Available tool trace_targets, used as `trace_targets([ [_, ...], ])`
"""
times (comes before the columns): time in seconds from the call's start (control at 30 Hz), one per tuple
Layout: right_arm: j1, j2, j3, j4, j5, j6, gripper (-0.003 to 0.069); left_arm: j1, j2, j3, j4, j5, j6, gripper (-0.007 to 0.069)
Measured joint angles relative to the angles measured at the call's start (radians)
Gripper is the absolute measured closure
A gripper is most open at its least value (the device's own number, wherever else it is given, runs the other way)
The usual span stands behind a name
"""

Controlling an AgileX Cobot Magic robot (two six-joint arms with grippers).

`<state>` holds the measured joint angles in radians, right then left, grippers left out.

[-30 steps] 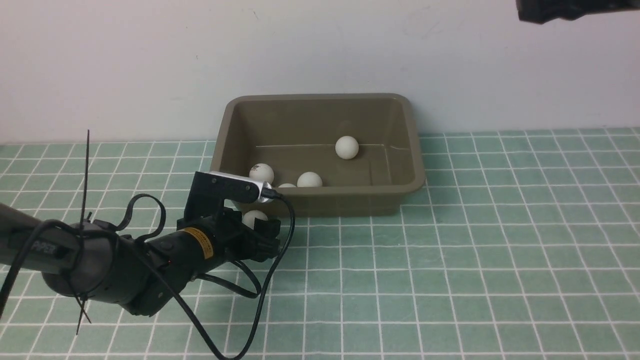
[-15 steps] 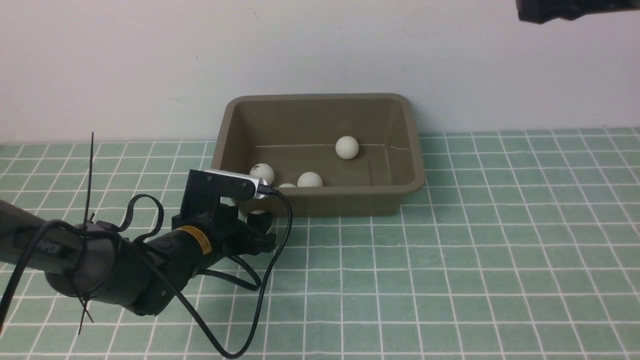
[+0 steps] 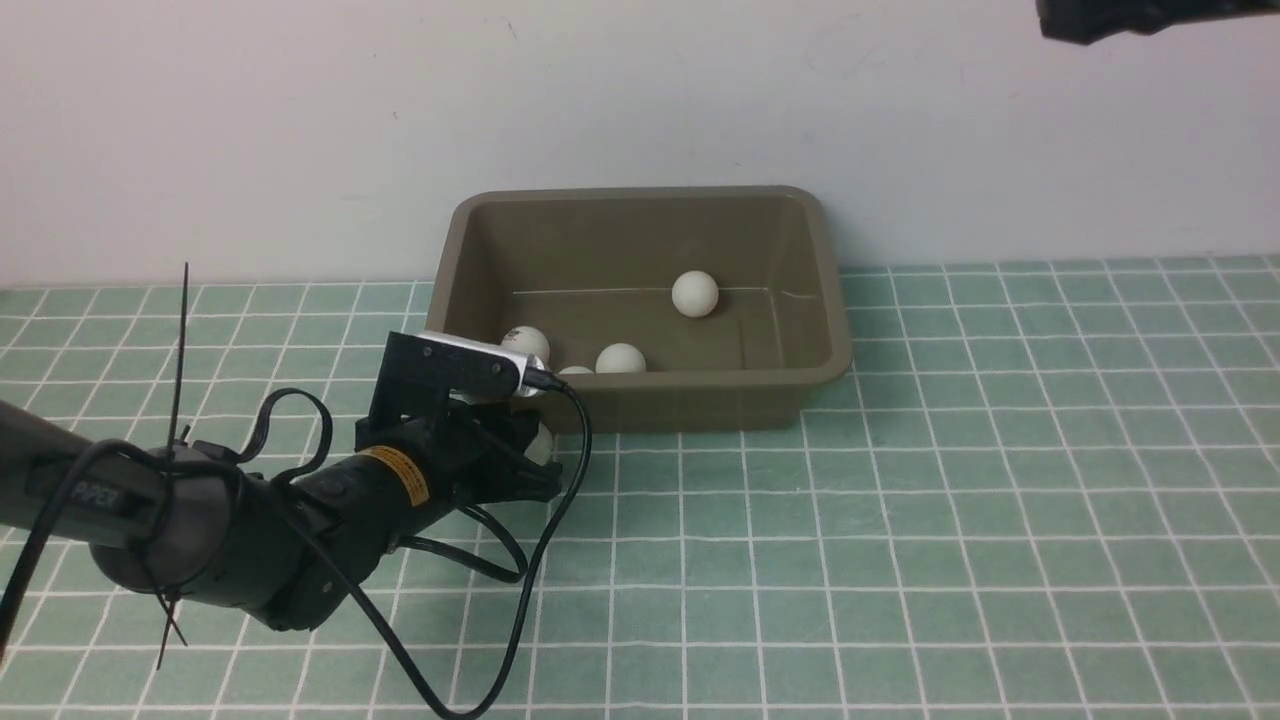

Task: Put the table tennis balls in the box on the green coffee tablecloth.
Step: 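Reach for and grasp a ping pong ball on the table beside the basket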

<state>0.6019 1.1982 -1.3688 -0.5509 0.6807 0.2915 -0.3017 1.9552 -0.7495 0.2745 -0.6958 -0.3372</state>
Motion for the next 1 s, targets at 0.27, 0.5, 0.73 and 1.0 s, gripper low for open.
trace_targets([
  [0.27,0.0,0.0,0.0,0.0,-0.004,0.0,0.0398,0.0,-0.058,0.0,0.197,0.072,-0.168,0.0629],
  [0.5,0.0,0.0,0.0,0.0,-0.004,0.0,0.0398,0.0,-0.06,0.0,0.223,0.087,-0.205,0.0629],
  [0.73,0.0,0.0,0.0,0.0,-0.004,0.0,0.0398,0.0,-0.061,0.0,0.447,0.089,-0.385,0.0607],
  [1.0,0.0,0.0,0.0,0.0,-0.004,0.0,0.0398,0.0,-0.061,0.0,0.671,0.089,-0.536,0.0263],
])
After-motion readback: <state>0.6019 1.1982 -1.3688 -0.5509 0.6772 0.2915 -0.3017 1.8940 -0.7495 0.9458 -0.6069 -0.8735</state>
